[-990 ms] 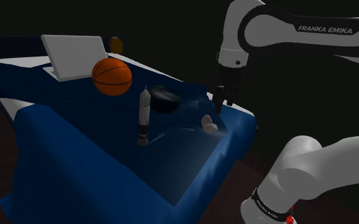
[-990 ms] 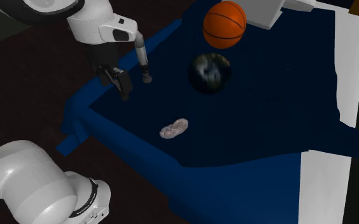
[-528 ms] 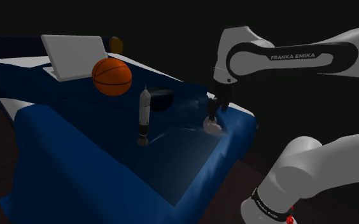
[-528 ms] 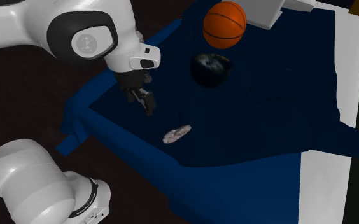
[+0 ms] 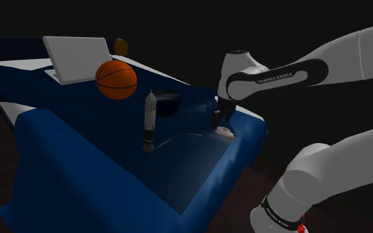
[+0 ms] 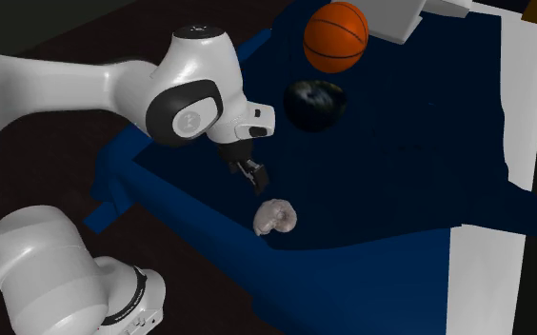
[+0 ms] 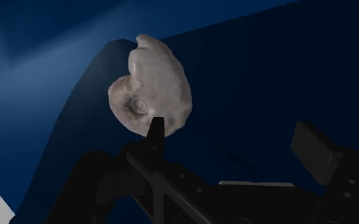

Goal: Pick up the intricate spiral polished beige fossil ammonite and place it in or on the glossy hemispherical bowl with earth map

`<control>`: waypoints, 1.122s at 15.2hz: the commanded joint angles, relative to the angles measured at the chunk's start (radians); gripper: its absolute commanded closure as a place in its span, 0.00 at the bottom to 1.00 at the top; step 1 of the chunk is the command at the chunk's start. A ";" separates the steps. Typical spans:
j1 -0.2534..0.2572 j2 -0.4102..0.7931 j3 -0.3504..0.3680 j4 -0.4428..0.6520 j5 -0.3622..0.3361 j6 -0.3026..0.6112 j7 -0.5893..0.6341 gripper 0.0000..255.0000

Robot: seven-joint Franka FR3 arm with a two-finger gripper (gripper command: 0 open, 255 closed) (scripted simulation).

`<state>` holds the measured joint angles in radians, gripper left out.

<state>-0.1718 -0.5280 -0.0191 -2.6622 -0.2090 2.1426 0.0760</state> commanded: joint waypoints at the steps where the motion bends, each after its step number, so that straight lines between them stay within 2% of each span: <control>1: -0.027 0.059 -0.011 -0.006 -0.036 0.091 0.011 0.00; 9: -0.049 0.145 -0.023 -0.053 -0.071 0.227 0.028 0.00; 17: -0.049 0.145 -0.023 -0.053 -0.071 0.227 0.028 0.00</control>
<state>-0.2205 -0.3834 -0.0424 -2.7150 -0.2798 2.3692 0.1036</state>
